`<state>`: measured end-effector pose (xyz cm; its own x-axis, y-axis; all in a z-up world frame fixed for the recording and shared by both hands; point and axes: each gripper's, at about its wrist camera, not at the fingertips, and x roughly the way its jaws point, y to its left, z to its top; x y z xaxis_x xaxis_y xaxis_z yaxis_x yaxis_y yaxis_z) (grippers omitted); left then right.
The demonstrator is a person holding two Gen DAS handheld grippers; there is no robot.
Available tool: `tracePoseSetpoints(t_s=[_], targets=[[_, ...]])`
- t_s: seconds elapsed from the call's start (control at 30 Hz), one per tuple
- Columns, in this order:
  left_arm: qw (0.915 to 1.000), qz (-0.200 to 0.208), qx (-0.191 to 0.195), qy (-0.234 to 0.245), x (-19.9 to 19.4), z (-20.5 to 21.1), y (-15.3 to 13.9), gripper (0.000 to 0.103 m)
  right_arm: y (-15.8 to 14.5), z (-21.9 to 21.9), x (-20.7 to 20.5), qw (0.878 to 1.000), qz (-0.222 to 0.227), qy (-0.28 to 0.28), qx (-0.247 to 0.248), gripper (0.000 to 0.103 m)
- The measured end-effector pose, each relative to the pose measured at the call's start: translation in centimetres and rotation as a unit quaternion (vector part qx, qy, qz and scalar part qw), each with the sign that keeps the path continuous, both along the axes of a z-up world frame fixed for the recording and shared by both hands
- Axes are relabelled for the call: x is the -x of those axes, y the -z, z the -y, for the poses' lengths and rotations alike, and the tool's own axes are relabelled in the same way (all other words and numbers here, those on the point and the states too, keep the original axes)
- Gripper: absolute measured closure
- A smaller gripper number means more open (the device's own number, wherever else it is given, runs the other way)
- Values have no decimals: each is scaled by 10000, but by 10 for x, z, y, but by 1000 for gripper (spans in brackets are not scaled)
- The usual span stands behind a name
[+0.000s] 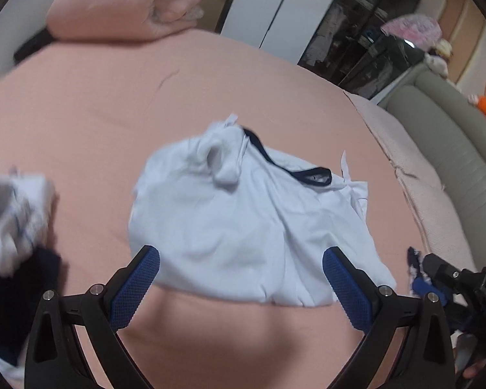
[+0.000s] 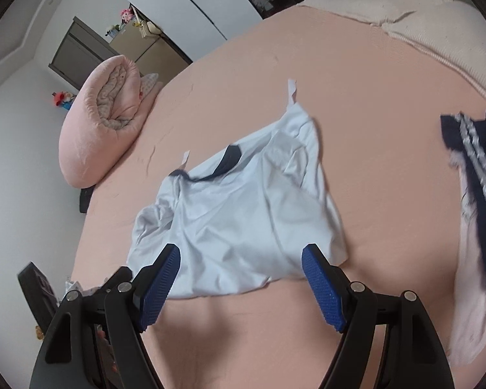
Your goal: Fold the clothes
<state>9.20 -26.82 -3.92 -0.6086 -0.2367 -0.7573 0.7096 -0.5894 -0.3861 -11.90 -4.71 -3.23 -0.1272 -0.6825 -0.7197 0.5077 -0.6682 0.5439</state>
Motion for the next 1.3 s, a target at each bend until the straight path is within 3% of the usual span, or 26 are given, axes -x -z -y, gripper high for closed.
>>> tracePoseSetpoints(t_s=[0.13,0.27,0.4,0.53,0.77,0.93,1.1,1.3], targets=[[9991,-221,-329,-128,-12,2,9,1,10,-2,-12,9998,169,-64,107,26],[9968,-457,-612,-239,-23,4,15,1,29,-17,-16,9930,910,275,695,26],[9963,-505,-650,-261,-26,2,17,1,52,-27,-14,9840,1483,516,848,26],[9949,-530,-835,-200,-26,-1,25,1,67,-35,-14,9801,1679,683,811,26],[9887,-597,-1363,-205,-29,-4,51,1,84,-38,-18,9644,2208,796,1220,26],[9767,-909,-1921,-298,-36,-1,71,1,105,-34,-22,9561,2386,985,1389,25],[9726,-1082,-2032,-328,-40,3,73,0,126,-32,-22,9517,2436,1211,1425,25],[9680,-1157,-2188,-420,-32,10,76,0,121,-16,-16,9616,2138,1149,1281,23]])
